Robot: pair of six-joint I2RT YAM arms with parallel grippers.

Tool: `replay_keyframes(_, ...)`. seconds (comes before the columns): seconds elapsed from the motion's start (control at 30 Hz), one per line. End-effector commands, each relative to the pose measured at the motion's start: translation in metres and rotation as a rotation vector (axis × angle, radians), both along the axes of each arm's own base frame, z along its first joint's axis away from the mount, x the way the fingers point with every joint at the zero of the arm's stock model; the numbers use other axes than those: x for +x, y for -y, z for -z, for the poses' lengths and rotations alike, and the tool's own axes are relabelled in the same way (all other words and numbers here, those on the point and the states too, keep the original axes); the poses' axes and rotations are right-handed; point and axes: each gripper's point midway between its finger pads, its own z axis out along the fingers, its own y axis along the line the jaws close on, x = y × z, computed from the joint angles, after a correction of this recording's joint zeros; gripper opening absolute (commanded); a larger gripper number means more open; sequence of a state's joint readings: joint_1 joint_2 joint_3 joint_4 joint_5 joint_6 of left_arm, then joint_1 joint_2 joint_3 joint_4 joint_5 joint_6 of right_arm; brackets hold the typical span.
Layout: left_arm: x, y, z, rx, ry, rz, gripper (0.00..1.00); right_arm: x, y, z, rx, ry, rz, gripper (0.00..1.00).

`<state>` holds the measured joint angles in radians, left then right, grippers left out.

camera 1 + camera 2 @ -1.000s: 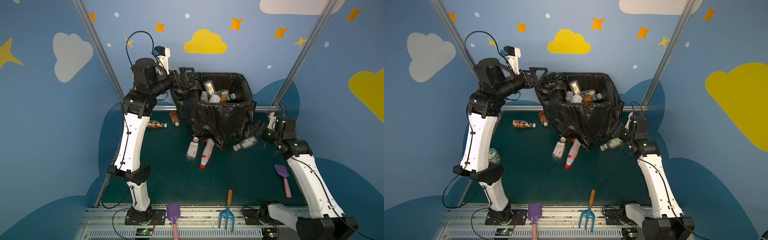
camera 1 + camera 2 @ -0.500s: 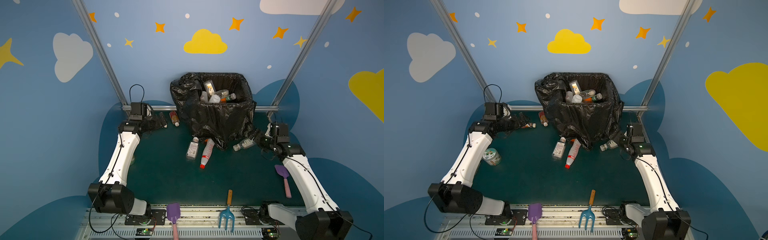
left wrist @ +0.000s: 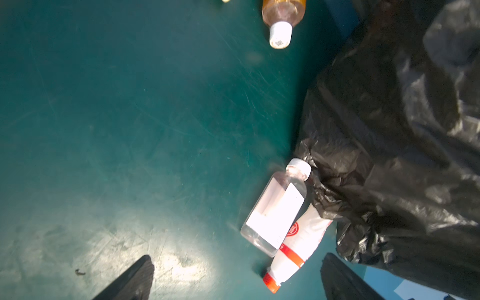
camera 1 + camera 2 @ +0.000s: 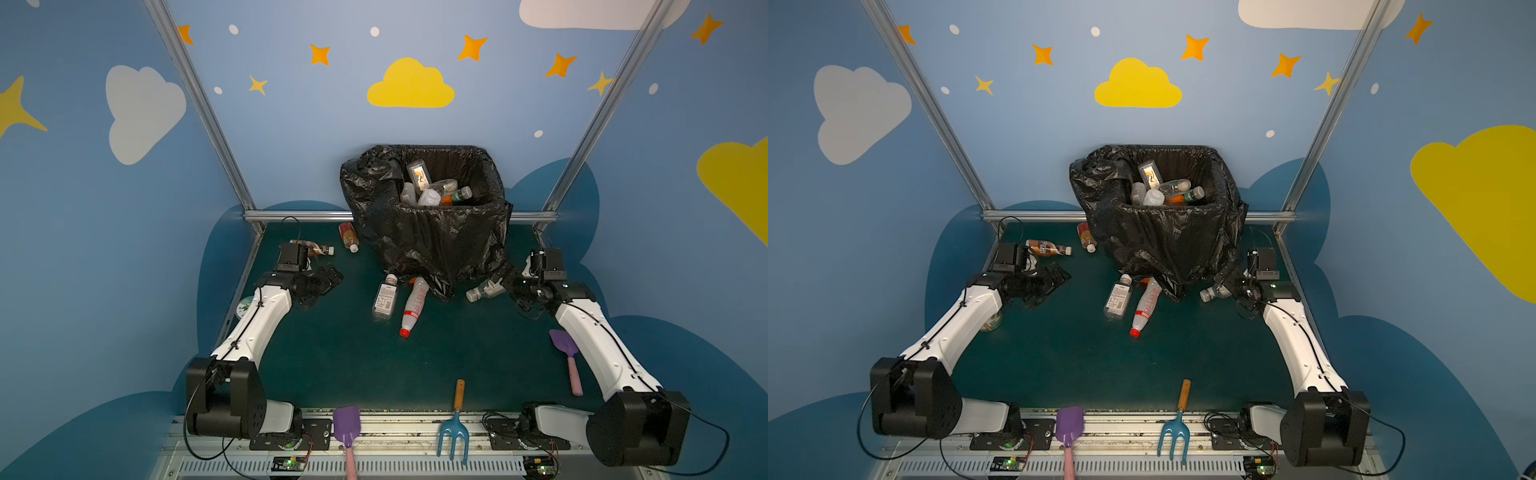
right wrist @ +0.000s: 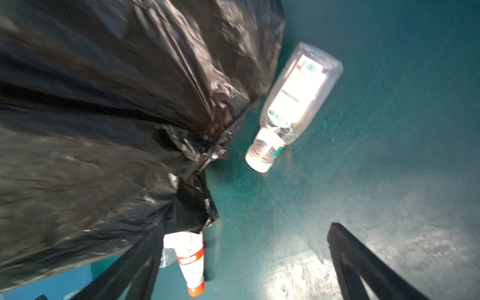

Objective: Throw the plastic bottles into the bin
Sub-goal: 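Lower the left gripper back to the table while the right grasps the clear green-print bottle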

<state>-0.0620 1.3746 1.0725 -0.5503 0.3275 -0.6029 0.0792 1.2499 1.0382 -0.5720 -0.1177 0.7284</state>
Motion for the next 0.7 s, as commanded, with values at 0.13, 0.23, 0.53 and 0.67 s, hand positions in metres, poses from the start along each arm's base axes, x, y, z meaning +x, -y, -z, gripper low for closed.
replay_keyframes(0.13,0.002,-0.013,-0.019,0.069,0.113,-0.052,1.0,0.001,0.001,0.027,0.023,-0.048,0.015,0.95)
replay_keyframes(0.23,0.0,-0.014,-0.02,0.08,0.118,-0.048,1.0,0.008,0.001,0.034,0.024,-0.06,0.015,0.94)
replay_keyframes(0.53,-0.009,-0.02,-0.02,0.117,0.12,-0.059,1.0,0.036,0.016,0.063,0.016,-0.146,0.092,0.94)
replay_keyframes(0.67,-0.012,-0.023,-0.02,0.136,0.117,-0.059,1.0,0.051,0.018,0.079,0.012,-0.216,0.08,0.93)
